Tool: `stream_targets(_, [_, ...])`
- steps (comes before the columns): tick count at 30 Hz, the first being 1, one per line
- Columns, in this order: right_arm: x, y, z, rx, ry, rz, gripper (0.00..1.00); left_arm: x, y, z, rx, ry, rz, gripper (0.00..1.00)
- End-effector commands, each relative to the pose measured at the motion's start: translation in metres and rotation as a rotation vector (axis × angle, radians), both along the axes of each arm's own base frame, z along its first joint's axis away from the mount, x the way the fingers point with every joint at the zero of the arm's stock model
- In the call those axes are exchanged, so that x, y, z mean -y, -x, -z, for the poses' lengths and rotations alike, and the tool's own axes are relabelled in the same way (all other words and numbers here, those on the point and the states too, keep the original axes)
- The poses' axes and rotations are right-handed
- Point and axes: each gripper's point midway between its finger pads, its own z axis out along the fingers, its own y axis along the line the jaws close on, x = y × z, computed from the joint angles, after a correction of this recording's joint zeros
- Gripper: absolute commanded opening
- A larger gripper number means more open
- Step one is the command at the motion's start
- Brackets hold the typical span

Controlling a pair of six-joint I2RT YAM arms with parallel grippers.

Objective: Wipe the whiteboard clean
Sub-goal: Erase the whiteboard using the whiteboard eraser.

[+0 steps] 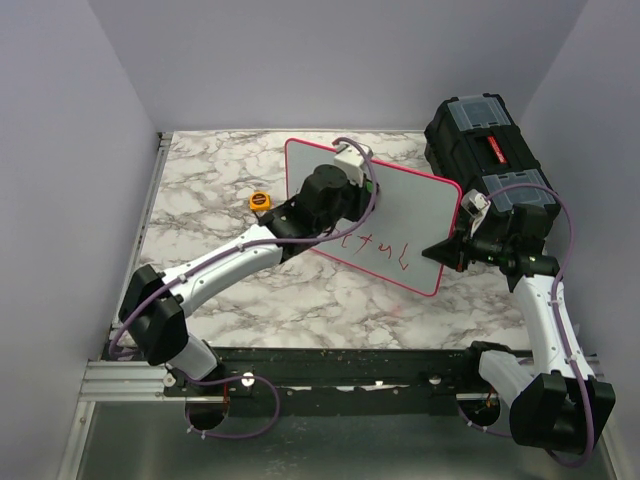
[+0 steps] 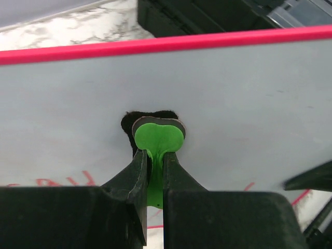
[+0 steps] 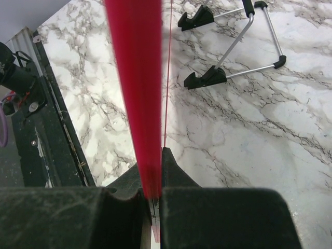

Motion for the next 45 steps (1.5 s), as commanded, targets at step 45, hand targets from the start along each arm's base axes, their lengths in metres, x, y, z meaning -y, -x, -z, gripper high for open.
stream_targets(45, [-0.011, 0.007, -0.023, 0.146, -0.026, -0.107, 0.00, -0.152, -0.065, 0.072, -0.029, -0.098, -0.234, 0.00])
